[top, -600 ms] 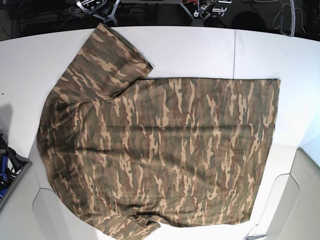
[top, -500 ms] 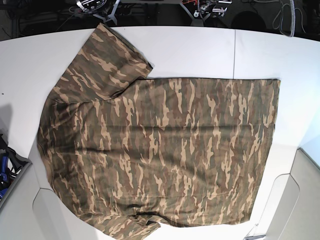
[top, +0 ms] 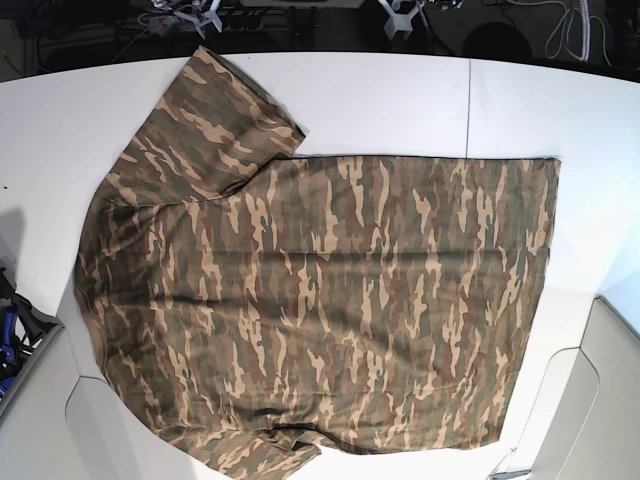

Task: Fold the T-shirt properly
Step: 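Move both grippers from rest toward the shirt's shoulder corners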

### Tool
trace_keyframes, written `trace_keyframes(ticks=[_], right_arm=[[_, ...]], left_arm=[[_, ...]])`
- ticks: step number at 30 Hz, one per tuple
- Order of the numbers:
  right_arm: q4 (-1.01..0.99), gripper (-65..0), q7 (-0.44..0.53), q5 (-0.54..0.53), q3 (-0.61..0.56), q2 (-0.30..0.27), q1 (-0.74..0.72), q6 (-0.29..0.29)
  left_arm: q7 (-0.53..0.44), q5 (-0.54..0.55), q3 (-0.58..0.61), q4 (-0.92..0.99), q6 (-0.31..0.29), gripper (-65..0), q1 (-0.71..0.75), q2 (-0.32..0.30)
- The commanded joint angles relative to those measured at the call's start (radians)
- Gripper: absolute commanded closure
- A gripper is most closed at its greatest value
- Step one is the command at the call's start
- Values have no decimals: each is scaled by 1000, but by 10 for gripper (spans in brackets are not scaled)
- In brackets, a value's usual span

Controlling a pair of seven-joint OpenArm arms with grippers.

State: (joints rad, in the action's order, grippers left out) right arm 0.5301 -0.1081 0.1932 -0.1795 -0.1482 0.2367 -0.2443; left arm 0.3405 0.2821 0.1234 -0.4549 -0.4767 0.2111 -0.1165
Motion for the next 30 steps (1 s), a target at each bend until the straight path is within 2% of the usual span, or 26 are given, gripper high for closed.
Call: trace_keyframes(ticks=[1,3,5,9,13,16,18,22,26,28,30], right_arm=[[30,0,7,-4,2,-17,27,-6],[85,0,7,-38,2,-38,72,-8],[145,0,7,-79,2,-62,117,-34],[280,0,7,-163,2,-113,213,-135],[443,0,6,-278,2,-173,338,-248],[586,0,5,-357,2,-225,433,-318],[689,0,5,-398,4,-257,495,-326],[908,0,3,-426,54,-304,613,-326],[1115,0,-3,-442,156,-312,715,-337],[1209,0,-21,-487,208,-312,744,-337],[1287,0,-55,-543,253,-312,757,-336]], left_arm=[[1,17,2,-32,-16,-89,20,-10],[9,26,2,-94,-17,-89,59,-19],[37,33,1,-164,-18,-89,101,-20],[106,34,-19,-328,-18,-89,201,-20],[110,39,-103,-520,-19,-89,321,-20],[161,90,-196,-678,-93,-89,409,-19],[205,143,-253,-784,-116,-89,463,-20],[251,226,-375,-989,-116,-90,566,-19],[324,289,-495,-1160,-159,-91,628,-20],[369,341,-551,-1231,-169,-95,640,-20],[411,382,-605,-1292,-168,-125,640,-20]])
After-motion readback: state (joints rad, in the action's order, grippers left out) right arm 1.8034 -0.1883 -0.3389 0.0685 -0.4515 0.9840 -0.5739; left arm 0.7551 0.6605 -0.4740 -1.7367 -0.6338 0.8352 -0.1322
